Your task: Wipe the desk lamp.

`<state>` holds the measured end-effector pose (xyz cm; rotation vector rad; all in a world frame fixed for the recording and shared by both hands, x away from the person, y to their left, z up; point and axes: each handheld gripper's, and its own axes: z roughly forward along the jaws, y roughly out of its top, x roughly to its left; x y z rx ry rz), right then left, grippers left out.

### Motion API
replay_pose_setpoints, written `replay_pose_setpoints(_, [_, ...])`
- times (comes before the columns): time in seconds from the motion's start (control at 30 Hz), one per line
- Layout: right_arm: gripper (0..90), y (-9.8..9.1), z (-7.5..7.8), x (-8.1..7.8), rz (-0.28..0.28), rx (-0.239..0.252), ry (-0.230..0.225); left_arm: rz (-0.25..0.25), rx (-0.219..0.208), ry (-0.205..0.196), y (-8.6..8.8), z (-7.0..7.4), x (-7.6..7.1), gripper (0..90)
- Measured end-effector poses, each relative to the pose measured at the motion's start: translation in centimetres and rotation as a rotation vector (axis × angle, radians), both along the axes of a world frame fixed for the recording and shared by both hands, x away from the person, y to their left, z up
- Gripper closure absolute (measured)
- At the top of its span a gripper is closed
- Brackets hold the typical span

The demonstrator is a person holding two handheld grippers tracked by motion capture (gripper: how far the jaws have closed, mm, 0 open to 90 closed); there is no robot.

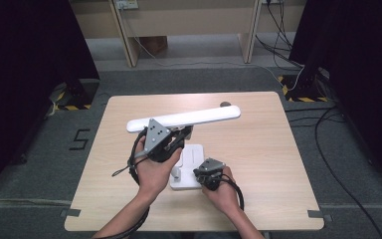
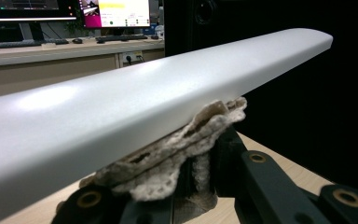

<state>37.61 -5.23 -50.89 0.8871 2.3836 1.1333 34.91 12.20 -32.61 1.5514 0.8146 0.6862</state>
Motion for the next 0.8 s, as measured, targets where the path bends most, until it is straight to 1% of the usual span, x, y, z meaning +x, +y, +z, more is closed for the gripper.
replay_pose_setpoints(0.4, [90.0, 0.0, 0.0, 0.0, 0.0, 0.0, 0.0, 0.009, -0.006, 0.002, 0.8, -0.1, -0.2, 80.4])
replay_pose_setpoints(0.6, [90.0, 0.0, 0.0, 0.0, 0.001, -0.001, 0.0, 0.011, -0.02, 0.006, 1.2, -0.1, -0.3, 80.4])
replay_pose_setpoints(0.8, [90.0, 0.0, 0.0, 0.0, 0.001, -0.001, 0.001, 0.017, -0.021, 0.006, 1.5, -0.1, -0.4, 80.4])
